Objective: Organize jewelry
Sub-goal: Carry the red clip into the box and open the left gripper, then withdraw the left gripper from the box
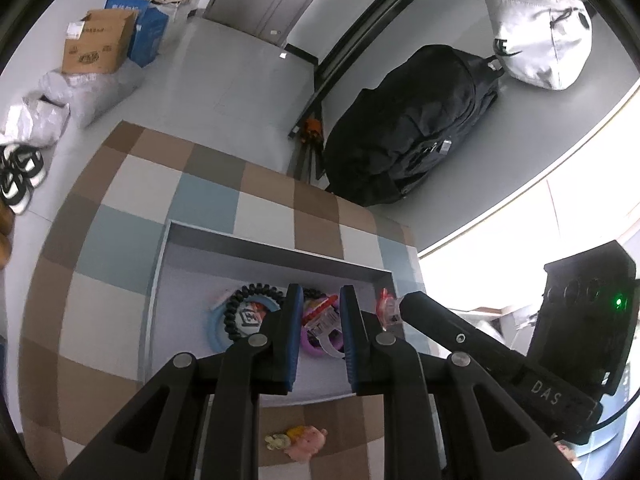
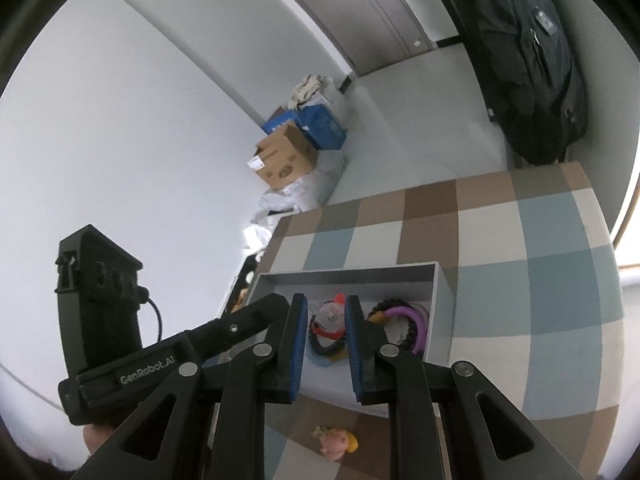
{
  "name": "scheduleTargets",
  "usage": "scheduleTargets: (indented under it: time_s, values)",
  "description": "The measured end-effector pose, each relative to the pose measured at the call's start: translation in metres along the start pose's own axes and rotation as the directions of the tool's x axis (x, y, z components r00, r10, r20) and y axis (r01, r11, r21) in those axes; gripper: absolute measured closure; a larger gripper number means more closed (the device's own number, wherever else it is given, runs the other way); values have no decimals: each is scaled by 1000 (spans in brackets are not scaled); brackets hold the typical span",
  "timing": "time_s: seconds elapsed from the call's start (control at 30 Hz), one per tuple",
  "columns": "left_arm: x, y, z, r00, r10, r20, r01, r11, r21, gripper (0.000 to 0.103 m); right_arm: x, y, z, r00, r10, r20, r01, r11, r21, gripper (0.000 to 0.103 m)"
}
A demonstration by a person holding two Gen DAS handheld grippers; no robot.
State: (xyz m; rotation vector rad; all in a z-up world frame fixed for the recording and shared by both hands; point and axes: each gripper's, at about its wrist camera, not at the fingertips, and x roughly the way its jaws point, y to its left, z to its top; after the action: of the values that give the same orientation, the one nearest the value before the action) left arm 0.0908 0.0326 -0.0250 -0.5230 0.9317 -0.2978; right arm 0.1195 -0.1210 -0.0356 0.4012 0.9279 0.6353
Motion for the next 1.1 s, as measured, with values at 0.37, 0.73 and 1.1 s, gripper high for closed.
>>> scheduleTargets:
  time_s: [0.37, 0.73, 1.1]
  values:
    - [10, 2, 2, 999, 4, -34, -5, 1000, -21, 89, 8, -15, 1, 999, -13, -34, 14, 999, 52, 85]
    - [6, 6, 5, 997, -71, -33, 68, 995, -77, 58, 0, -12, 2, 1000, 3, -1, -3, 998, 56, 81]
    - [0, 7, 4, 993, -113, -36, 108, 988, -109, 27, -27, -22, 6, 994, 10, 105, -21, 995, 101, 15]
